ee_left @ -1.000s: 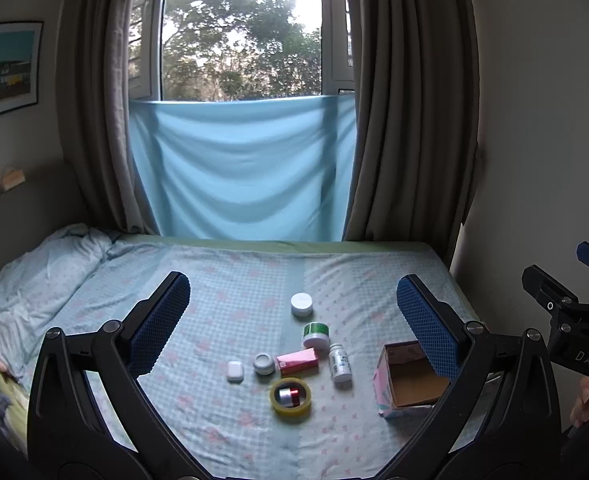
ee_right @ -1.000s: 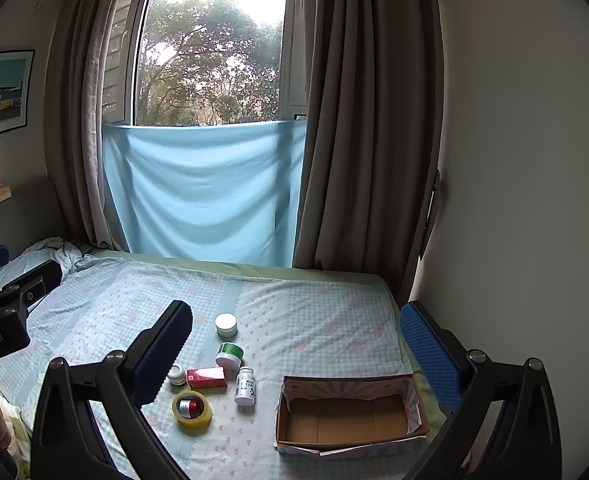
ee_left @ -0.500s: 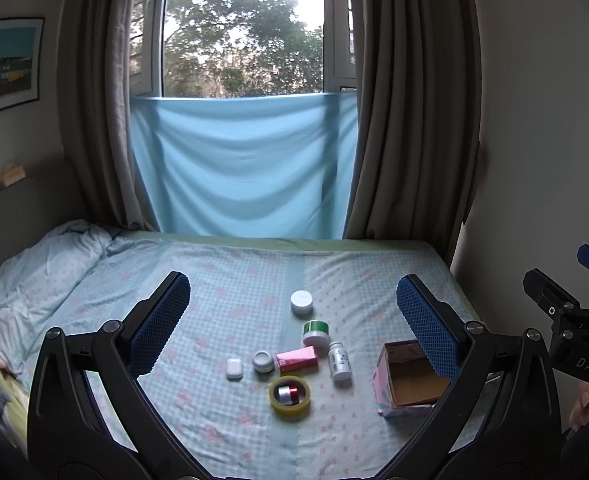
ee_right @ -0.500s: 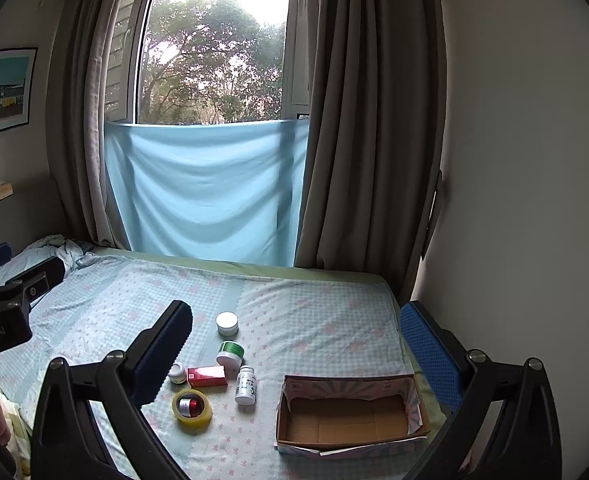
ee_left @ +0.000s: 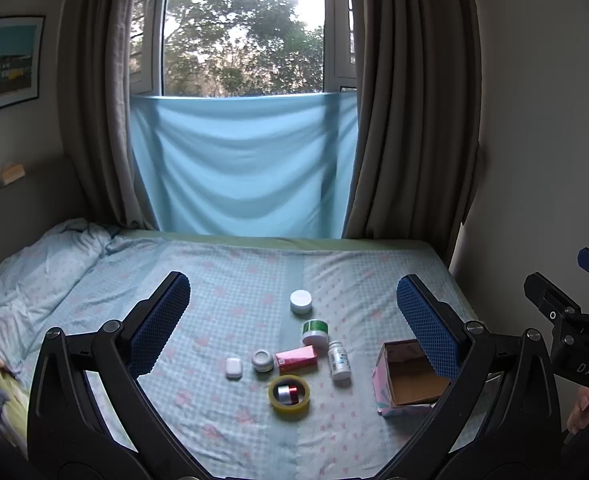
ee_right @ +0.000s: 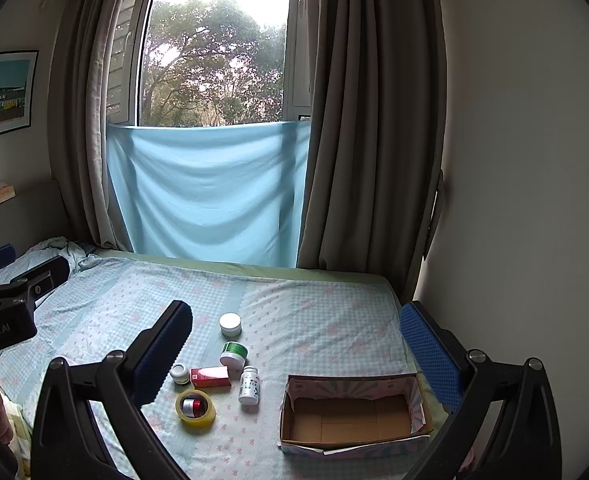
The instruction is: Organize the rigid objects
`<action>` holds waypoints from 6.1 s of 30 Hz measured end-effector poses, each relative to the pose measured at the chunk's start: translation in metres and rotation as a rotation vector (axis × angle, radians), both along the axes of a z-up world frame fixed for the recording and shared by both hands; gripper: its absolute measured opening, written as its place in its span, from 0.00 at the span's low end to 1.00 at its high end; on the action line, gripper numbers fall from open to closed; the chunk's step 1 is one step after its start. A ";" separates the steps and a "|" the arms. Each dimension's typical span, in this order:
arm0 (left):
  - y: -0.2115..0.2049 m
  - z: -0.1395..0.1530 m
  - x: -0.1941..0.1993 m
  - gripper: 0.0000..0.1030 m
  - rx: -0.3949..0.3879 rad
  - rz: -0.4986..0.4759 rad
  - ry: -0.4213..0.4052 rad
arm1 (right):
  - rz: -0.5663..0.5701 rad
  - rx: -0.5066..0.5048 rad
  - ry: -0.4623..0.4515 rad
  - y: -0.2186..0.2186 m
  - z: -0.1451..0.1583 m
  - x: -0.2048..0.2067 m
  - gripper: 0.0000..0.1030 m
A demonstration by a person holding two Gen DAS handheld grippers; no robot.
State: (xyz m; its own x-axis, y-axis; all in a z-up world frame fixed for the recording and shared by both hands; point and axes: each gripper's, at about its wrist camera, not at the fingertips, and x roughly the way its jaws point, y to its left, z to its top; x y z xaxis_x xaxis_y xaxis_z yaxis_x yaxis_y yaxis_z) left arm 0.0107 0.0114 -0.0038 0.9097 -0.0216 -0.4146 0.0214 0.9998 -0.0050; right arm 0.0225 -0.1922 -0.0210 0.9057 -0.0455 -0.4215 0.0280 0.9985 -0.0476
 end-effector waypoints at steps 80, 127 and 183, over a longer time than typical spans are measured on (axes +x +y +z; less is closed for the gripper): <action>0.163 -0.227 0.246 0.99 0.201 -0.501 0.581 | -0.070 0.156 0.621 0.172 -0.234 0.125 1.00; 0.068 -0.479 0.325 0.51 0.291 -0.724 0.752 | -0.344 0.326 0.879 0.188 -0.479 0.221 0.94; -0.211 -0.211 0.184 0.51 0.026 -0.476 0.685 | -0.128 0.210 0.743 -0.186 -0.184 0.152 0.94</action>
